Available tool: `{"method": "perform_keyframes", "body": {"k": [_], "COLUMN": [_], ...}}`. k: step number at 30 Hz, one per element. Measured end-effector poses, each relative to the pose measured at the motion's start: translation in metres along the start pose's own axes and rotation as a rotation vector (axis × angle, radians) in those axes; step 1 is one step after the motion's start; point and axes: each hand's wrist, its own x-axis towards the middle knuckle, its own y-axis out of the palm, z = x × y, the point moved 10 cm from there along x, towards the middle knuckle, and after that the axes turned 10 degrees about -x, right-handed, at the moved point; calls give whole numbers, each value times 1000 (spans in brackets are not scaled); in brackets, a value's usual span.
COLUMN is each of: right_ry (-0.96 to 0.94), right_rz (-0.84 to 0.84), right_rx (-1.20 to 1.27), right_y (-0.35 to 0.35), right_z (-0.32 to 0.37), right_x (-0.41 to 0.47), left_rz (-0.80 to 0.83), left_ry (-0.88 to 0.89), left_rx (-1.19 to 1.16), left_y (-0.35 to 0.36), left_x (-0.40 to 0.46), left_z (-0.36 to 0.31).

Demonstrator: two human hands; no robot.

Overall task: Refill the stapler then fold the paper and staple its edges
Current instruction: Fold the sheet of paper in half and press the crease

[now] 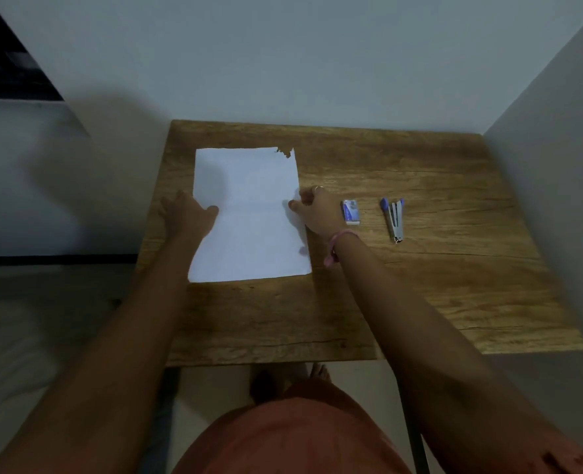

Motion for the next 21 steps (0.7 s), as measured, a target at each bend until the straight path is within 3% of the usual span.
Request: {"method": "perform_keyframes", "body": {"k": [8, 12, 15, 21], "right_ry": [20, 108, 171, 296], "right_rz": [56, 103, 148, 221], "right_rx": [-135, 50, 296, 480], "right_y": [18, 18, 23, 16], "right_z": [15, 9, 0, -14], "right_x": [14, 9, -2, -11], "left_rz": [66, 179, 311, 367], "left_ry": [-125, -250, -240, -136], "left_rx": [-245, -474, -635, -506], "left_y": [-3, -3, 2, -7], "left_x": [-2, -5, -9, -8], "left_z": [11, 24, 22, 29]}}
